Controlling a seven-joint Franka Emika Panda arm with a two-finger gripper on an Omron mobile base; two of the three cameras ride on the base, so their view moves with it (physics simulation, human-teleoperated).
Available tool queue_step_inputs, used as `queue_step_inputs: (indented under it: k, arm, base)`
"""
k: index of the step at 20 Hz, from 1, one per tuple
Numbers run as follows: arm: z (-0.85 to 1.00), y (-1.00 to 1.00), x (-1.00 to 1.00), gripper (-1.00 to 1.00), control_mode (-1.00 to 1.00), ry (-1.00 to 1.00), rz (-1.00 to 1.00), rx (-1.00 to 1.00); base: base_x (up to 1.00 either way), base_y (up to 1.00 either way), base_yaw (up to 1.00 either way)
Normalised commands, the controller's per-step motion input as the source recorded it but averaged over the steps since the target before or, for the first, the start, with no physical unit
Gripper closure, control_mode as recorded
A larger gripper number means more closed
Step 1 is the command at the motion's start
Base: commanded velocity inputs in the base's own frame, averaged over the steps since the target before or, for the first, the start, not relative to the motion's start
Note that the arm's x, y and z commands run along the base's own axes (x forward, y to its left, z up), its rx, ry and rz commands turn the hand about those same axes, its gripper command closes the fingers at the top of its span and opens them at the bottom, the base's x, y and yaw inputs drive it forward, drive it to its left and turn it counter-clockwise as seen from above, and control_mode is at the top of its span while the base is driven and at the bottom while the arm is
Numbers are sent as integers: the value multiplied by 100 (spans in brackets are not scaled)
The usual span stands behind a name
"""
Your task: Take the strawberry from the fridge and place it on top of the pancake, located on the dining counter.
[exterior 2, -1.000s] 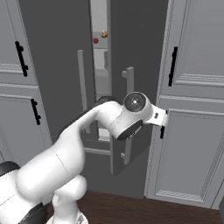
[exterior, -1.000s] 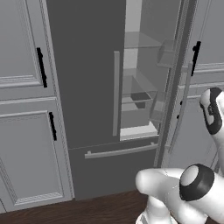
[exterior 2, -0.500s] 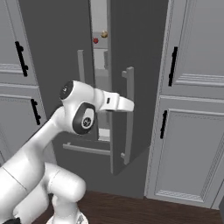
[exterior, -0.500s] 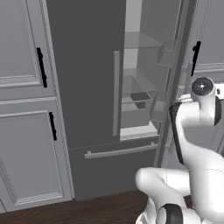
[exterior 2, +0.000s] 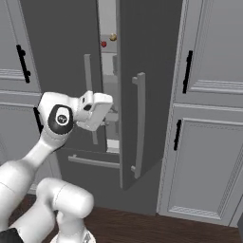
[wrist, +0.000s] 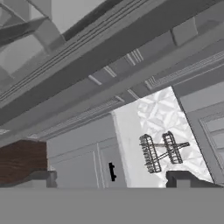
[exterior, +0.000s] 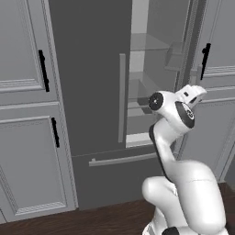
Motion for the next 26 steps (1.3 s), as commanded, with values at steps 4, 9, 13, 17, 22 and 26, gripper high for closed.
queue_step_inputs:
  k: [4, 9, 13, 17, 22, 26]
  arm:
    - [41, 17, 9, -100, -100, 78, 25, -24]
    - [-6, 2, 27, -100, -100, 82, 25, -9]
    - [-7, 29, 15, -100, -100, 64, 18, -26]
    - [-3, 55, 7, -100, -100, 47, 6, -42]
    - [-16, -1, 22, -100, -100, 46, 7, -16]
    - [-1, -23, 45, -100, -100, 26, 8, -4]
  base:
    - [0, 0, 0]
    - [0, 0, 0]
    - [0, 0, 0]
    - [0, 0, 0]
    - [0, 0, 0]
    - [0, 0, 0]
